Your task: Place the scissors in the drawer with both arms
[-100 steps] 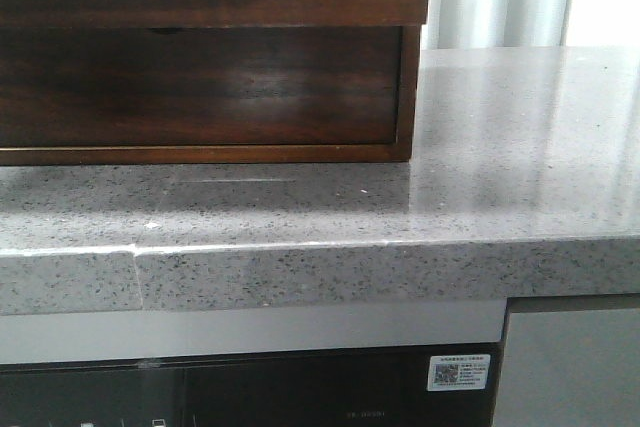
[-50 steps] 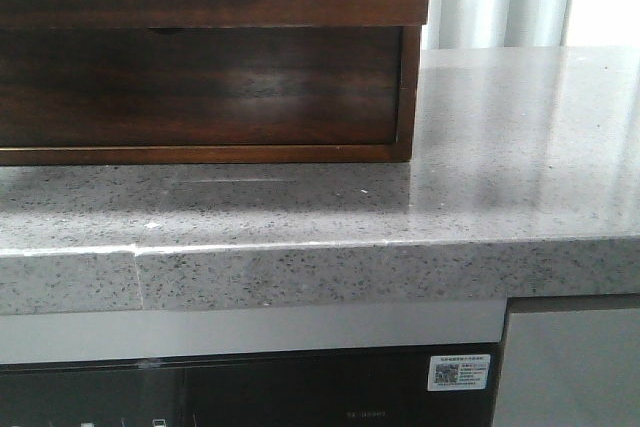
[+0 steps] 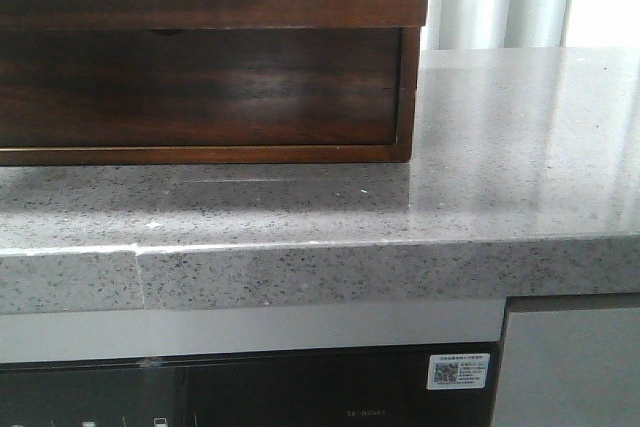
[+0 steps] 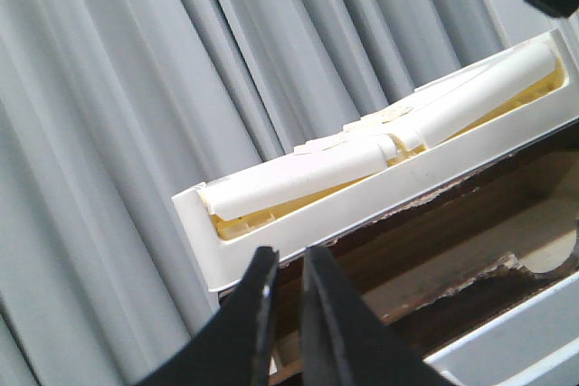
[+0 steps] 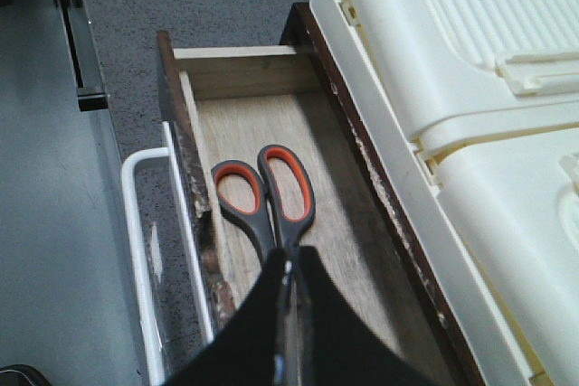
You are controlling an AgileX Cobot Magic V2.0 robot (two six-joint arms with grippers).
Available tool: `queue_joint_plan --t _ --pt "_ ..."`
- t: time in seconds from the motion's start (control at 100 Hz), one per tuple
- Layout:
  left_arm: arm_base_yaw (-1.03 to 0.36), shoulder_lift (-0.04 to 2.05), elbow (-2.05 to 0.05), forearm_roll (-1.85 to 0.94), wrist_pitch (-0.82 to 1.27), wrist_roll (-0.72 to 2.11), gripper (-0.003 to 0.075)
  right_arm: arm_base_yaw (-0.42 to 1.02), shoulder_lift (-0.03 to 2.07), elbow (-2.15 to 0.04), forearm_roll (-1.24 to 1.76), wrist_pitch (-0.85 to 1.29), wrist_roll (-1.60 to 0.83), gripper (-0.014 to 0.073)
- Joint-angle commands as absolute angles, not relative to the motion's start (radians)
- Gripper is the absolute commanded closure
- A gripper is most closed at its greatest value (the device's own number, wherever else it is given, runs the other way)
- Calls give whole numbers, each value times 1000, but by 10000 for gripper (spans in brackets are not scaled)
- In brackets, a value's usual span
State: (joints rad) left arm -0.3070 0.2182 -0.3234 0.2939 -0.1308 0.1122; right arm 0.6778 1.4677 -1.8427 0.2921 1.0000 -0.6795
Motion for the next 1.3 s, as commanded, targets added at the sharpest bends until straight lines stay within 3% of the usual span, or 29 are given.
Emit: queue_joint_plan --t 0.0,0.29,0.56,0.78,1.29 --pt "-303 218 -361 202 -160 99 716 674 1382 -1866 314 969 -672 709" --pt "-303 60 -361 18 116 99 716 674 1223 -1813 315 978 -659 709" --pt "-303 -33 -367 -114 295 99 717 674 977 -1481 315 783 -659 709" --pt "-303 -39 -357 -128 224 141 716 674 703 -1103 313 482 -659 709" --pt "-303 -39 -148 -189 -71 141 716 674 89 -367 366 82 -658 709"
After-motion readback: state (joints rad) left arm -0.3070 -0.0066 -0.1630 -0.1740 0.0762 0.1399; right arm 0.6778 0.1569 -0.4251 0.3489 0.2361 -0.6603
